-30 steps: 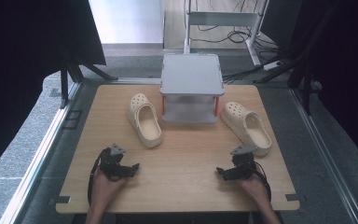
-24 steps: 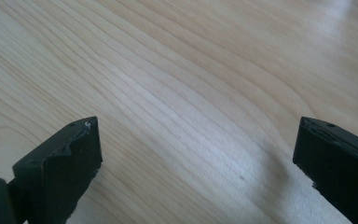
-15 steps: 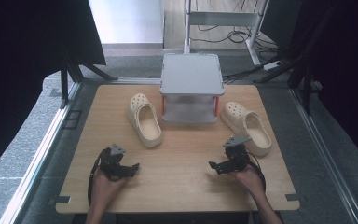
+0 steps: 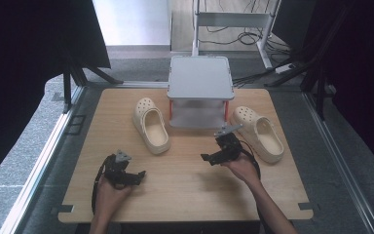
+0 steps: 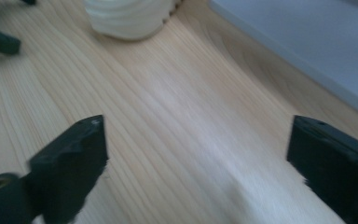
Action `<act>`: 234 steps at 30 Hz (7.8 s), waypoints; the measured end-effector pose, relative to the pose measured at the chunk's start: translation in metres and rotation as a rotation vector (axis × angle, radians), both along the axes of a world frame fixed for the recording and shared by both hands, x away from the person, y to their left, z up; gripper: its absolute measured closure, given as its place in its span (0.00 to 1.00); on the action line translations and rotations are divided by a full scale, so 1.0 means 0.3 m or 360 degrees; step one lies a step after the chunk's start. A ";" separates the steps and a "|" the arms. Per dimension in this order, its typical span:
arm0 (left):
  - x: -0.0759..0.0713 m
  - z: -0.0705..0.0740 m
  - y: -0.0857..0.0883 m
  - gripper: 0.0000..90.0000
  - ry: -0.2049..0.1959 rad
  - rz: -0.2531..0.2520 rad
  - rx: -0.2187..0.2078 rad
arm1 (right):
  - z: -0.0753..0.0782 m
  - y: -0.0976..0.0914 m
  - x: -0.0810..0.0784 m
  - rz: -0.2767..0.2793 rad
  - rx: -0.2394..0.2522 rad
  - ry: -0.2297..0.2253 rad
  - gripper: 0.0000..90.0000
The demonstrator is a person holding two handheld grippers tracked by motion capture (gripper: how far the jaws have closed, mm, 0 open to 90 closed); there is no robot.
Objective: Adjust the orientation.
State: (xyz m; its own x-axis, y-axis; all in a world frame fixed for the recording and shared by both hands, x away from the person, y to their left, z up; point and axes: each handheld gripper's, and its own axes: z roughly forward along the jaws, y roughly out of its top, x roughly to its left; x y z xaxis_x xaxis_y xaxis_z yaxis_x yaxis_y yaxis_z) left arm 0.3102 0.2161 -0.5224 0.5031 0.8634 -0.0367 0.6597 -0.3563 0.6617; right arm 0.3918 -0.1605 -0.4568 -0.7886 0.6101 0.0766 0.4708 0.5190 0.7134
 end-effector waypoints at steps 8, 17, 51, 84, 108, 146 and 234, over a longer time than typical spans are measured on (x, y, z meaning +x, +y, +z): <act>0.000 0.000 0.001 0.02 -0.0002 -0.0003 0.0002 | 0.061 0.142 0.099 0.0049 0.0023 -0.0014 0.11; 0.000 0.000 0.000 0.02 -0.0002 0.0000 0.0000 | 0.062 0.314 0.201 0.0028 0.0033 0.0010 0.25; 0.002 -0.001 -0.001 0.02 -0.0004 -0.0009 -0.0001 | -0.015 0.649 0.362 -0.0248 -0.0186 0.0030 0.83; -0.016 0.034 0.090 0.00 -0.0023 0.0142 0.0026 | 0.215 0.417 0.065 0.0059 0.0025 0.0203 0.87; -0.013 -0.001 0.177 0.00 -0.0011 0.0282 0.0012 | 0.036 0.195 -0.306 0.0216 0.0053 0.0276 0.87; -0.007 -0.001 0.168 0.00 0.0014 0.0249 0.0016 | 0.083 -0.049 -0.183 0.0083 -0.0089 0.0055 0.00; -0.004 -0.003 0.166 0.00 0.0008 0.0252 0.0015 | 0.121 0.131 -0.084 0.0135 -0.0216 0.0079 0.86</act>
State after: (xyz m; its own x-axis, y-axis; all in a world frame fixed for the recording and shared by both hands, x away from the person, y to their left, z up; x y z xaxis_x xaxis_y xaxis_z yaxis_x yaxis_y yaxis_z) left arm 0.3091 0.2659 -0.5231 0.3607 0.9322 -0.0302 0.7114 -0.2541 0.6552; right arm 0.3665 -0.1213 -0.4204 -0.8350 0.5490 0.0380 0.4542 0.6485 0.6109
